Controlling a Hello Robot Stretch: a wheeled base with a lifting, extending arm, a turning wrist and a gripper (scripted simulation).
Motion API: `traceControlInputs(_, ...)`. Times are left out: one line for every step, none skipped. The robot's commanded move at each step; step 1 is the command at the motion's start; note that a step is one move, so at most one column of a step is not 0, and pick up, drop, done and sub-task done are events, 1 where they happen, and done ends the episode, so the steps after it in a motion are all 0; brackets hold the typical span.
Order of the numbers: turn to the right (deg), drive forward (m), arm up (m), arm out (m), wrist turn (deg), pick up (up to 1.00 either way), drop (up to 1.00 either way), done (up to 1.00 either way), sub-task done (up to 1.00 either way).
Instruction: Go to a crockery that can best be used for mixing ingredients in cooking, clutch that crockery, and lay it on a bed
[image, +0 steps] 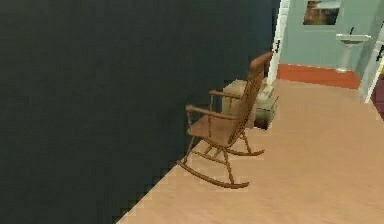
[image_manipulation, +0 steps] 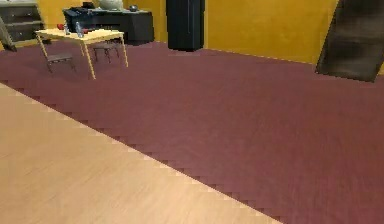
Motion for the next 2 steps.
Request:
traceControlInputs(0.0, 0.2, 0.0, 0.0, 0.0, 0.0, 0.0, 0.0, 0.0)
traceControlInputs(-45.0, 0.0, 0.0, 0.0, 0.0, 0.0, 0.0, 0.0, 0.0)
